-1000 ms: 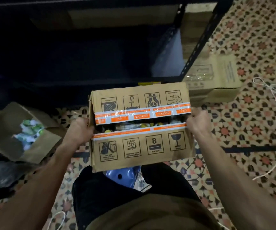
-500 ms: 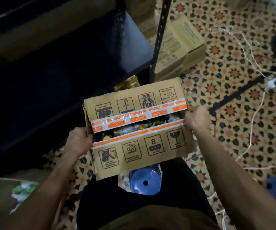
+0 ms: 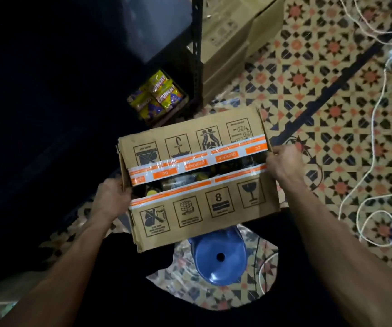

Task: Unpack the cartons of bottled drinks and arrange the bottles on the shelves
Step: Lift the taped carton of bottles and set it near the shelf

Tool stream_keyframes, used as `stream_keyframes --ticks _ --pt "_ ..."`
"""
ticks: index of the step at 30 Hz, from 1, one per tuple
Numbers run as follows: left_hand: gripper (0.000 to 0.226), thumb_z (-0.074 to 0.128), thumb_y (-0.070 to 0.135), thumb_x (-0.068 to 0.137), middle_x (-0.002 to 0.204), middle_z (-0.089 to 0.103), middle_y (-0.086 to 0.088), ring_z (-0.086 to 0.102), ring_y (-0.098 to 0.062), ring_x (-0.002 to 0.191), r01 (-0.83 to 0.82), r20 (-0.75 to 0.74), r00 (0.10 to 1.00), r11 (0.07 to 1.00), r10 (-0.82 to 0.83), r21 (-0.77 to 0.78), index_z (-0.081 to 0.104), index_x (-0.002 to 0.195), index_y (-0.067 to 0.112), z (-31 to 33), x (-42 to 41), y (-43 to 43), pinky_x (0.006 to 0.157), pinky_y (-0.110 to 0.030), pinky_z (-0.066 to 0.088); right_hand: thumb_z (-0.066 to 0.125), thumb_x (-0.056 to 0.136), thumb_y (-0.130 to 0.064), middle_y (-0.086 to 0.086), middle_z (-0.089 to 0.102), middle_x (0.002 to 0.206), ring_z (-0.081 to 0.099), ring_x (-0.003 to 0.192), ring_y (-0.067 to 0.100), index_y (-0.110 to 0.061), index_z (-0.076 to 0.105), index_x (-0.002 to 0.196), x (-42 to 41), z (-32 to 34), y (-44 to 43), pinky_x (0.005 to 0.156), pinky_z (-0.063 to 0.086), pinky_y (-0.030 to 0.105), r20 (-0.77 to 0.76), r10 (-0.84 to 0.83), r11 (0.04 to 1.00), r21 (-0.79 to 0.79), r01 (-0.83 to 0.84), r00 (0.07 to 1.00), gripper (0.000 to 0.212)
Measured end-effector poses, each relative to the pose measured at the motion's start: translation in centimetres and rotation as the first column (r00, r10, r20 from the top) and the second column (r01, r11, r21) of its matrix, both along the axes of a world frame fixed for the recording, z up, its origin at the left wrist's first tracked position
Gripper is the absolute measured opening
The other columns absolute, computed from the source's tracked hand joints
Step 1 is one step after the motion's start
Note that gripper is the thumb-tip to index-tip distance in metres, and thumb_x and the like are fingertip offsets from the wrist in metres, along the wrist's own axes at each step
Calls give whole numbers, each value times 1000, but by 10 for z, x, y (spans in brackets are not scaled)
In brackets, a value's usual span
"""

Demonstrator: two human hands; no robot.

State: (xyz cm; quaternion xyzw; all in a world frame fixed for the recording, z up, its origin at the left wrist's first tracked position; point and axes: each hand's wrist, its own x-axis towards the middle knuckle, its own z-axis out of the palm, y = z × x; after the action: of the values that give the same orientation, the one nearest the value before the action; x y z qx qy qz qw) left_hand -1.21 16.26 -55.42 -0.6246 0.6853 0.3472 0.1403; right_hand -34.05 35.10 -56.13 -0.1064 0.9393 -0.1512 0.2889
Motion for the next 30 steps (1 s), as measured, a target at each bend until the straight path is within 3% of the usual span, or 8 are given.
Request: stream_keyframes --ticks 7,9,14,17,21,26,30 --pt "18 62 17 91 71 71 -6 68 -21 64 60 -52 997 998 -60 8 72 78 9 -120 -29 -8 56 -32 53 68 94 -24 5 68 83 68 81 22 -17 72 88 -23 -108 3 79 60 44 -38 -63 998 -27 62 997 9" --pt "20 62 19 91 69 70 -6 67 -21 61 67 -68 995 998 -67 6 71 76 11 -152 -37 -12 49 -28 49 68 93 -23 5 68 83 68 82 23 -21 70 86 -28 -137 1 80 59 45 -44 -94 995 -26 93 995 8" --pt "21 64 22 92 69 70 -5 67 -21 60 83 -120 989 996 -86 -29 71 75 12 -221 -50 -24 51 -29 50 69 92 -23 3 69 74 69 73 20 -18 71 78 -36 -209 -4 75 61 44 -84 -126 990 -71 121 988 15" --pt "20 62 19 94 69 67 -1 63 -17 60 109 -106 988 992 -115 -58 70 76 13 -247 -56 -30 50 -25 41 69 92 -26 3 70 77 69 74 21 -19 70 79 -32 -235 -9 75 61 45 -62 -164 983 -88 158 985 15" --pt "17 59 10 92 79 66 -10 60 -23 70 149 -72 985 984 -156 -96 72 83 2 -276 -59 -39 65 -26 42 67 93 -25 8 70 82 67 75 23 -13 71 80 -28 -266 -17 72 58 41 -69 -159 984 -93 153 985 18" --pt "16 62 12 89 75 71 -13 67 -26 66 135 -46 989 985 -141 -108 72 79 4 -302 -53 -46 63 -30 55 69 91 -22 7 70 79 69 80 27 -14 70 76 -17 -293 -21 80 60 49 -74 -166 983 -94 159 983 17" --pt "13 65 13 87 76 70 -11 65 -22 63 98 -27 994 987 -102 -127 71 78 6 -314 -52 -45 53 -25 46 70 91 -20 6 69 79 68 77 23 -12 71 79 -13 -302 -19 80 59 45 -77 -146 986 -88 139 986 15"
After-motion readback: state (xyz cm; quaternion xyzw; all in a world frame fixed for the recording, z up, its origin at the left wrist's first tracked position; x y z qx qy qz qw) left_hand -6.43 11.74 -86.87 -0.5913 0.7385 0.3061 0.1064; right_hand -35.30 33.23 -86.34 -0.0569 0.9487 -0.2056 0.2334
